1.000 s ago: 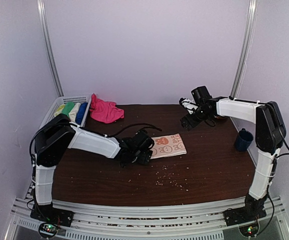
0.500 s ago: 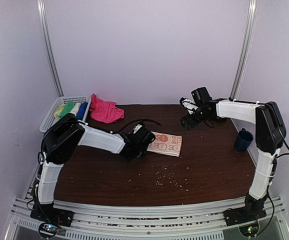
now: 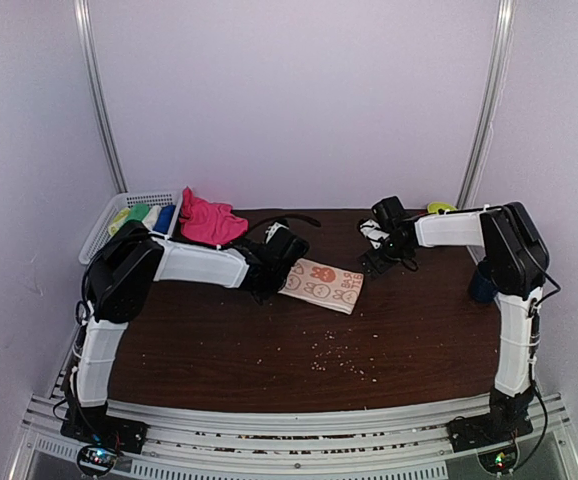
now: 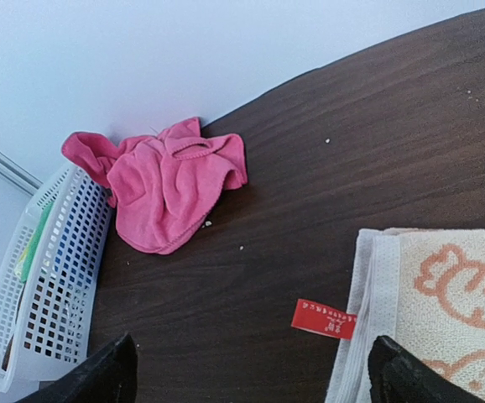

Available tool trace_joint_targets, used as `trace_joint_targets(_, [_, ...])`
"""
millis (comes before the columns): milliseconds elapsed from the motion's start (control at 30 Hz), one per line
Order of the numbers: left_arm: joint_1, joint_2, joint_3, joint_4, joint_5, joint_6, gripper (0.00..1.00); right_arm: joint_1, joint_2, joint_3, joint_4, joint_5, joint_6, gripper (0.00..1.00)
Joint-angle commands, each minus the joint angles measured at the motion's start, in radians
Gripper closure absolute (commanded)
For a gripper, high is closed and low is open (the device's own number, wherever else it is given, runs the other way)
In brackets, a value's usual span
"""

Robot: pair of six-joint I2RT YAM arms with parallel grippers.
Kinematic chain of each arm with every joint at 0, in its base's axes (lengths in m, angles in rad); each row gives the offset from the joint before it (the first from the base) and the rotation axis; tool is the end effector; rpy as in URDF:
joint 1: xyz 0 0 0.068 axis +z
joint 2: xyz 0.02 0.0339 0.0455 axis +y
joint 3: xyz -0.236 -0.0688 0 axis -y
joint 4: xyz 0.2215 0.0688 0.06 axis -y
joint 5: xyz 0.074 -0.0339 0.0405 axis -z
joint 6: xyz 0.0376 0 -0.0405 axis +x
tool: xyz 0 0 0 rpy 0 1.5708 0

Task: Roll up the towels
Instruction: Rotate the towel at the center of the board.

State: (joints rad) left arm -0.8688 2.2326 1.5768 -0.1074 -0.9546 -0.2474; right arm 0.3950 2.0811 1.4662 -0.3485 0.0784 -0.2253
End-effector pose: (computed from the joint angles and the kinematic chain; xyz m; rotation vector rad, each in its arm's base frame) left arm 0.3117 -0.3210 0.1460 0.1867 1.9971 0.4161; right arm 0.3837 0.1568 0.1491 -0.7425 2.4187 -0.0317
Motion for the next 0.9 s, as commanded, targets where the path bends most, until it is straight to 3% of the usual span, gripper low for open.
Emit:
trace_joint_targets(0, [-0.003,-0.091,-0.043,-0.025,-0.001,-0.058,0.02,-0.001,0.008,0.026,-0.01,0.019,-0.017,0.0])
trace_joint_targets(233, [-0.002,-0.218,-0.199,-0.072,0.096,-0.222,0.02,-0.002,0.003,0.033,-0.087,-0.078,-0.131,0.0])
trace_joint_targets(633, [-0.004,-0.324,-0.362,-0.067,0.136,-0.296,0.02,0.021,-0.057,-0.004,-0.199,-0.235,-0.353,0.0])
trace_joint_targets(867, [-0.003,-0.314,-0.39,-0.067,0.139,-0.318,0.02,0.02,-0.064,0.013,-0.146,-0.005,-0.285,0.0])
